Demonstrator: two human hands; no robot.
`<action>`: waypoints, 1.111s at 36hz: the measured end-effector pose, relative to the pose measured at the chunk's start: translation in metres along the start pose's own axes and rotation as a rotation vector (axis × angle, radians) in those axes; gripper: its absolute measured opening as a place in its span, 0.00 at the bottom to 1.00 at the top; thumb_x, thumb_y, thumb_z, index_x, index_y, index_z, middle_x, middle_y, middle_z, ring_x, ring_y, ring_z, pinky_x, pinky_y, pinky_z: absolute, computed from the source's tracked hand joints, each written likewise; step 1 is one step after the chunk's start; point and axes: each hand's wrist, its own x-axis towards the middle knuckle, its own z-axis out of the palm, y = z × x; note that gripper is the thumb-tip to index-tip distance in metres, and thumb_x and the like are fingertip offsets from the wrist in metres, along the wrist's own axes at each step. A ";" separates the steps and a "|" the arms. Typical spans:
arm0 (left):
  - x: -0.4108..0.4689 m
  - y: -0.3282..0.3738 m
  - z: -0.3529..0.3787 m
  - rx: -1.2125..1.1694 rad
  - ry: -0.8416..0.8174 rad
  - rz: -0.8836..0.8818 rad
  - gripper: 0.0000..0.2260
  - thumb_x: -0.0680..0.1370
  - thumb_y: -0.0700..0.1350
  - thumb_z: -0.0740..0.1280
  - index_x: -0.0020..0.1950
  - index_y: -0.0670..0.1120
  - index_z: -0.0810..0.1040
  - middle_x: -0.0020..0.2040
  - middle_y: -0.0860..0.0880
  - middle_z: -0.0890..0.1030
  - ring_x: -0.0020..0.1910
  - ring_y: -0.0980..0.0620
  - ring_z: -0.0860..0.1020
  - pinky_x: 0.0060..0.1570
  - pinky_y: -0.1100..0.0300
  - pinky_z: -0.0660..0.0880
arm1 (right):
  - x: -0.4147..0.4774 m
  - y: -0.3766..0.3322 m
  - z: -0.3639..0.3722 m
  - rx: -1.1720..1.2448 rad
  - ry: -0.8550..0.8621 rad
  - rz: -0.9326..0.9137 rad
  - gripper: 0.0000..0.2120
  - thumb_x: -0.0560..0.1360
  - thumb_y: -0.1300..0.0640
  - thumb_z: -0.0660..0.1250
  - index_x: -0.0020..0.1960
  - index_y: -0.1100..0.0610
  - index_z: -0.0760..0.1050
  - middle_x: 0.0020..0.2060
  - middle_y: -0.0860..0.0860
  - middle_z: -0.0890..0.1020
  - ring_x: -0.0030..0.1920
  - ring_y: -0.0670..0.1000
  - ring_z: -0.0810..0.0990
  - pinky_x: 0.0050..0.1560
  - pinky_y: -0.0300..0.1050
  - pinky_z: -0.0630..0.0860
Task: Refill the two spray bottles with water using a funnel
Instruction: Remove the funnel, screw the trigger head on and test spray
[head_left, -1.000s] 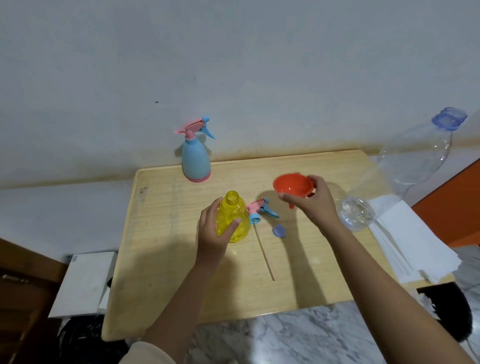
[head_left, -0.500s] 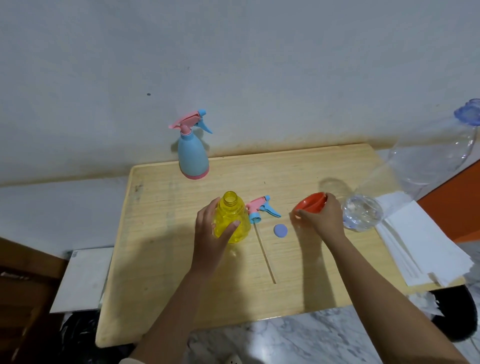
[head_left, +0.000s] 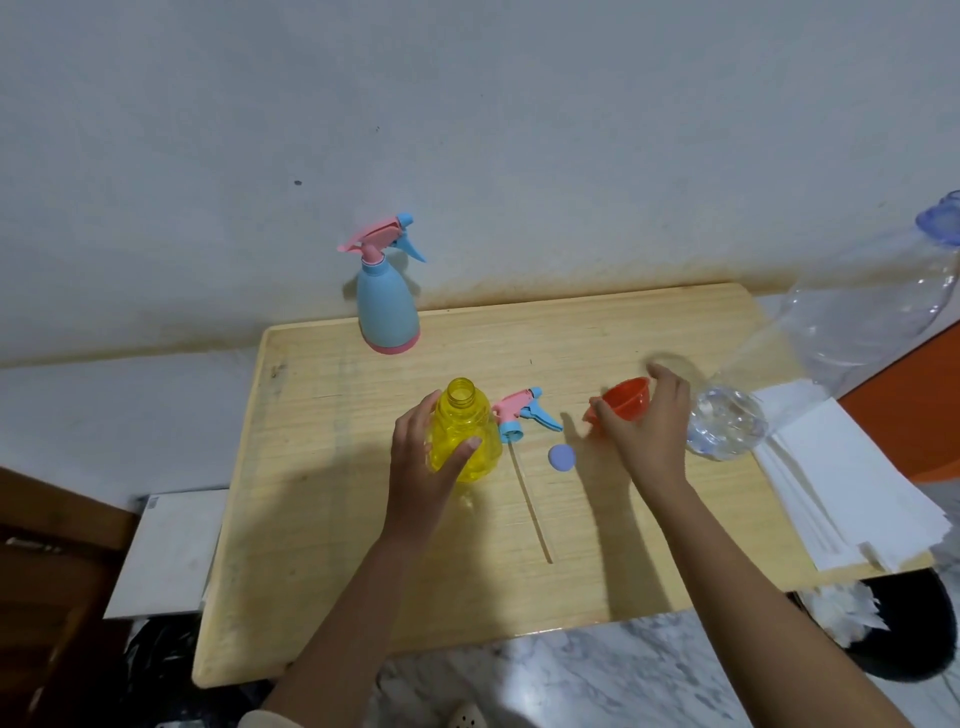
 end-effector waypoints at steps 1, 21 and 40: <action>0.000 0.000 0.000 -0.002 0.001 0.003 0.23 0.69 0.63 0.66 0.63 0.68 0.65 0.61 0.55 0.70 0.63 0.55 0.70 0.61 0.46 0.73 | -0.005 -0.005 0.004 0.037 -0.007 -0.050 0.28 0.70 0.56 0.73 0.65 0.62 0.67 0.60 0.54 0.71 0.58 0.49 0.70 0.55 0.32 0.63; 0.004 -0.007 -0.001 -0.001 -0.003 0.014 0.26 0.68 0.62 0.67 0.64 0.64 0.66 0.58 0.62 0.70 0.62 0.52 0.72 0.59 0.43 0.73 | -0.011 -0.029 0.078 0.011 -0.398 0.143 0.21 0.71 0.53 0.69 0.25 0.57 0.63 0.23 0.50 0.64 0.26 0.46 0.63 0.27 0.35 0.63; 0.002 -0.010 0.001 -0.092 -0.019 -0.002 0.25 0.69 0.61 0.69 0.65 0.64 0.67 0.61 0.62 0.69 0.64 0.59 0.70 0.63 0.45 0.71 | 0.023 -0.167 -0.027 1.110 -0.127 0.081 0.09 0.74 0.66 0.65 0.35 0.60 0.74 0.30 0.50 0.75 0.32 0.44 0.73 0.40 0.33 0.75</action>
